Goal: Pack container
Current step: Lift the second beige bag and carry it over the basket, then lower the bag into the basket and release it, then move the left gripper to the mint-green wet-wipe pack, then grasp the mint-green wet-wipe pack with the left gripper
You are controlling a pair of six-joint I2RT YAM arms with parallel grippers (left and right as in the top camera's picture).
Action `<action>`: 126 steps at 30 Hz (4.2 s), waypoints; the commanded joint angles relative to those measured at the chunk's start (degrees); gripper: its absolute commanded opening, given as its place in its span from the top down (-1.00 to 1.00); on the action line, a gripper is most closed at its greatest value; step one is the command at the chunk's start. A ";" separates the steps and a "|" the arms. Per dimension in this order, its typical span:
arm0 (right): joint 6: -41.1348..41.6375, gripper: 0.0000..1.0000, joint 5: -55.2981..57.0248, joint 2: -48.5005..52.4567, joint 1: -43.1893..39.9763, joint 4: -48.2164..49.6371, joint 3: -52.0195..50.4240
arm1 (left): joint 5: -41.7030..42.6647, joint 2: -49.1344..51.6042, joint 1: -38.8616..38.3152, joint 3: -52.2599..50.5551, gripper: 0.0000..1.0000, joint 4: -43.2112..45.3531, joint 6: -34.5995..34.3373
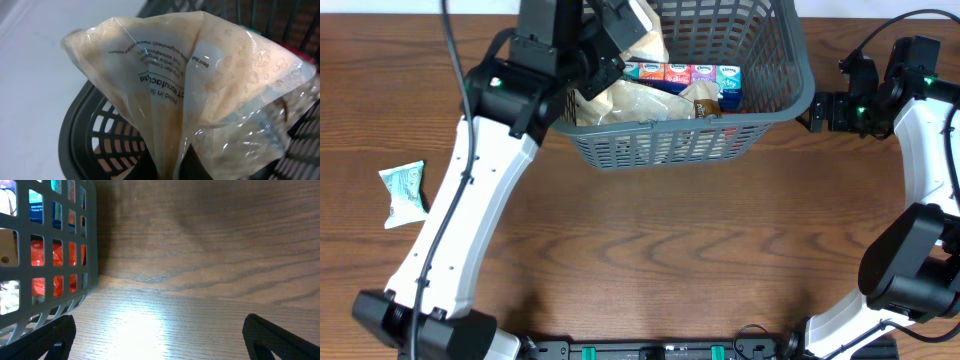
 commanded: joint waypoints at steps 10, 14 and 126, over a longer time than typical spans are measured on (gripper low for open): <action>-0.50 -0.99 -0.46 -0.15 0.48 -0.13 -0.17 | -1.84 10.80 -0.13 1.97 0.89 0.13 8.41; -0.44 -0.99 -0.46 -0.15 0.48 -0.15 -0.17 | -1.81 12.46 -0.15 1.97 0.89 -1.20 11.61; -0.92 -0.98 -0.46 -0.15 0.48 -0.98 -0.17 | -4.13 15.32 56.98 -35.93 -0.97 5.25 -20.83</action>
